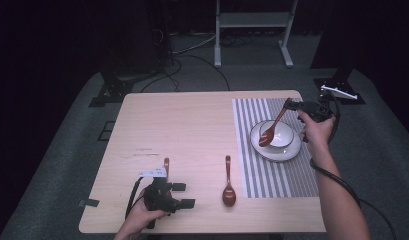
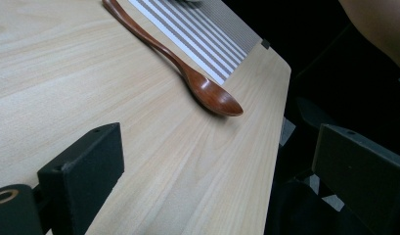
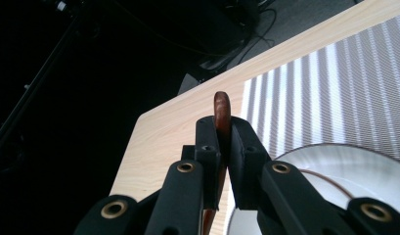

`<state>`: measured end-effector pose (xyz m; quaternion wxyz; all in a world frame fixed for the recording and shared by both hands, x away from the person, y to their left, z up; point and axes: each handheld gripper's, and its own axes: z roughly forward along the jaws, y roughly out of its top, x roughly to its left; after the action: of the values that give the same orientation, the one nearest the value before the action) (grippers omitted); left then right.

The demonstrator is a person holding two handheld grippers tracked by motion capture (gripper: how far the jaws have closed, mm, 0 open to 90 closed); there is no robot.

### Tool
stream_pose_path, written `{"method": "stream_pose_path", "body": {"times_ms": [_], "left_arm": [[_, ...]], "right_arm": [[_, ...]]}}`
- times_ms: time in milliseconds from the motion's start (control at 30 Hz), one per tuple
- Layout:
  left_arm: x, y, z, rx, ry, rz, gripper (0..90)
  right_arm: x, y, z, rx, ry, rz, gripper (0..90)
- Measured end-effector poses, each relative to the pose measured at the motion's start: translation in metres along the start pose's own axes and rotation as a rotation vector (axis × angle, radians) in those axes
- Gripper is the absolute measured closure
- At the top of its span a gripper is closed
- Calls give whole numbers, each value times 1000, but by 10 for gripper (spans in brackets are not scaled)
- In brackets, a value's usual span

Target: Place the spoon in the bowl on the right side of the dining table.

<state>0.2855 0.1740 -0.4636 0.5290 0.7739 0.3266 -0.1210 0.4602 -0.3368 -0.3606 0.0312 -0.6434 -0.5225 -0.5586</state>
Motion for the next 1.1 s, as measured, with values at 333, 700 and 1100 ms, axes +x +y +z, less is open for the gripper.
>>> {"method": "stream_pose_path", "body": {"times_ms": [333, 700, 1100], "left_arm": [[1, 0, 0, -2, 1, 1, 38], [1, 0, 0, -1, 1, -2, 38], [2, 0, 0, -4, 1, -3, 38]], "right_arm": [[-18, 4, -10, -35, -40, 31, 831], [-36, 5, -21, -82, -65, 69, 831], [-51, 2, -25, -117, -99, 96, 831]]}}
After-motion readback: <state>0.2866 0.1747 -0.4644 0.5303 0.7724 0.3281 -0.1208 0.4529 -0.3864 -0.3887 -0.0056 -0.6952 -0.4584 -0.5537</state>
